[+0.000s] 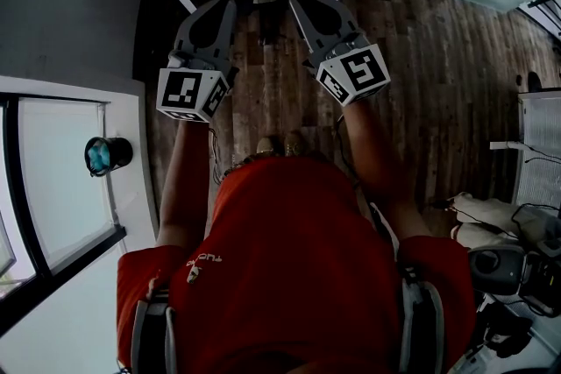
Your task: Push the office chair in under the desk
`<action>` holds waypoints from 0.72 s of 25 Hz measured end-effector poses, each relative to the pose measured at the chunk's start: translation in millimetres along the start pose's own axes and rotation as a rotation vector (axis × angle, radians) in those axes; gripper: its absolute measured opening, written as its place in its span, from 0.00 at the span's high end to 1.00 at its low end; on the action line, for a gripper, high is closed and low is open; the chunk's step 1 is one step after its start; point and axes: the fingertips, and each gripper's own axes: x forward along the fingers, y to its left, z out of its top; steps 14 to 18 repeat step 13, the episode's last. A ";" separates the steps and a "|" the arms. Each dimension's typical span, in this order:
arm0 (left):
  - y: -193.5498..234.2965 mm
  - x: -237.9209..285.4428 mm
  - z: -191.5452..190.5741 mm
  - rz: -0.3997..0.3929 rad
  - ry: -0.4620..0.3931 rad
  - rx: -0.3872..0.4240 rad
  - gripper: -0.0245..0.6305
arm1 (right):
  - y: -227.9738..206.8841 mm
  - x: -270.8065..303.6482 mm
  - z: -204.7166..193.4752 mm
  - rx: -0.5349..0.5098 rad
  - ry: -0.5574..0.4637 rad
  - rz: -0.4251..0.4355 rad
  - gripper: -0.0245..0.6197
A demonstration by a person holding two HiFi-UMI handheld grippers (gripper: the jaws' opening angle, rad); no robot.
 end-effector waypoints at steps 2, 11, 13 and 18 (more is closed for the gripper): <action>-1.6 -0.8 -0.6 -0.002 0.004 -0.002 0.95 | -0.1 -2.5 0.6 0.001 0.001 -0.001 0.92; 1.4 -3.7 -1.9 0.001 0.001 -0.010 0.95 | 0.8 0.1 -1.6 0.002 0.000 -0.001 0.92; 4.1 -5.6 -3.0 0.006 0.000 -0.015 0.95 | 2.1 1.6 -2.2 0.000 -0.002 0.001 0.92; 4.1 -5.6 -3.0 0.006 0.000 -0.015 0.95 | 2.1 1.6 -2.2 0.000 -0.002 0.001 0.92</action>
